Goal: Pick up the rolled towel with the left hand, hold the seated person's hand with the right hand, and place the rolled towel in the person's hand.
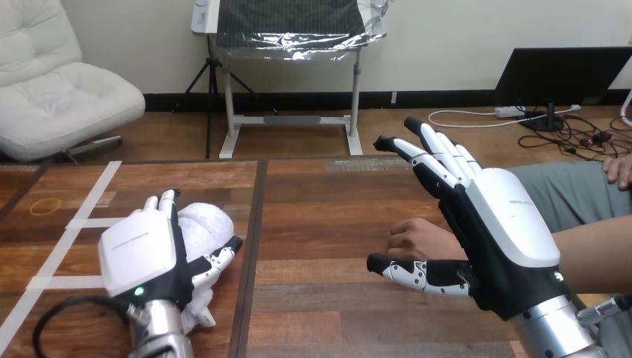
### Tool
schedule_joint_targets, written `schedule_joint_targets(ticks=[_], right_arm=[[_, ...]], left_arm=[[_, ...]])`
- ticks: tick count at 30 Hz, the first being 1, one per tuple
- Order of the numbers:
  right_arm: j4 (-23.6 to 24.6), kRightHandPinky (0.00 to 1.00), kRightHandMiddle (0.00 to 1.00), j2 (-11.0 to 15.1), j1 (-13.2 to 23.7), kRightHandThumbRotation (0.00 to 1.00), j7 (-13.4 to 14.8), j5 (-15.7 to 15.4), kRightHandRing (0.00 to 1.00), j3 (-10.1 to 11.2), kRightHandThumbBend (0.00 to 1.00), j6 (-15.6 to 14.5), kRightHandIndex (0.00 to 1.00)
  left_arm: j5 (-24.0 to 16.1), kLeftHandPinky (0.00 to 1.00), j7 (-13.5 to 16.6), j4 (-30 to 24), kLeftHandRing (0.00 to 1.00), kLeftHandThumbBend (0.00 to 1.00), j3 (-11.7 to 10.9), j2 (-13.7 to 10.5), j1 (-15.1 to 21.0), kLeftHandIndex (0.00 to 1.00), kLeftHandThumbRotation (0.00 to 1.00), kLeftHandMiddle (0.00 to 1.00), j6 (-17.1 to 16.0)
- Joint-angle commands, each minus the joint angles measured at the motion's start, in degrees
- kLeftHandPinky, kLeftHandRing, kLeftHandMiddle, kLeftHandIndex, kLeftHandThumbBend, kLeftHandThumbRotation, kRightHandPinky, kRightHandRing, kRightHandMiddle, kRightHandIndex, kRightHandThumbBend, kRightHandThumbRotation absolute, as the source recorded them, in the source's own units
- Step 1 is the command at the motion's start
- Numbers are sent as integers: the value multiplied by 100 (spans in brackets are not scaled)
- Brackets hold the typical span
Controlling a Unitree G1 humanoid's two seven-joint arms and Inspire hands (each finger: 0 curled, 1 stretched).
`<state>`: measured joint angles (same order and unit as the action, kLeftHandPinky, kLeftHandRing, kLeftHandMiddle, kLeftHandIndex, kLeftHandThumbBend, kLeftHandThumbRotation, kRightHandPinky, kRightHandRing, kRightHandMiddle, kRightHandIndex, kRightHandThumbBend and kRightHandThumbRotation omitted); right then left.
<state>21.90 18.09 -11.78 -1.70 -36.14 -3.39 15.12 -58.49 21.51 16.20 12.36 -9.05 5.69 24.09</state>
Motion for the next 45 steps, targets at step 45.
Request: schedule_joint_targets(ticks=[45], right_arm=[[227, 100, 100, 193, 35, 14, -110, 195, 100, 309, 64, 8, 89]], left_arm=[[-134, 98, -1193, 2416, 95, 91, 1332, -650, 1973, 91, 81, 95, 1501]])
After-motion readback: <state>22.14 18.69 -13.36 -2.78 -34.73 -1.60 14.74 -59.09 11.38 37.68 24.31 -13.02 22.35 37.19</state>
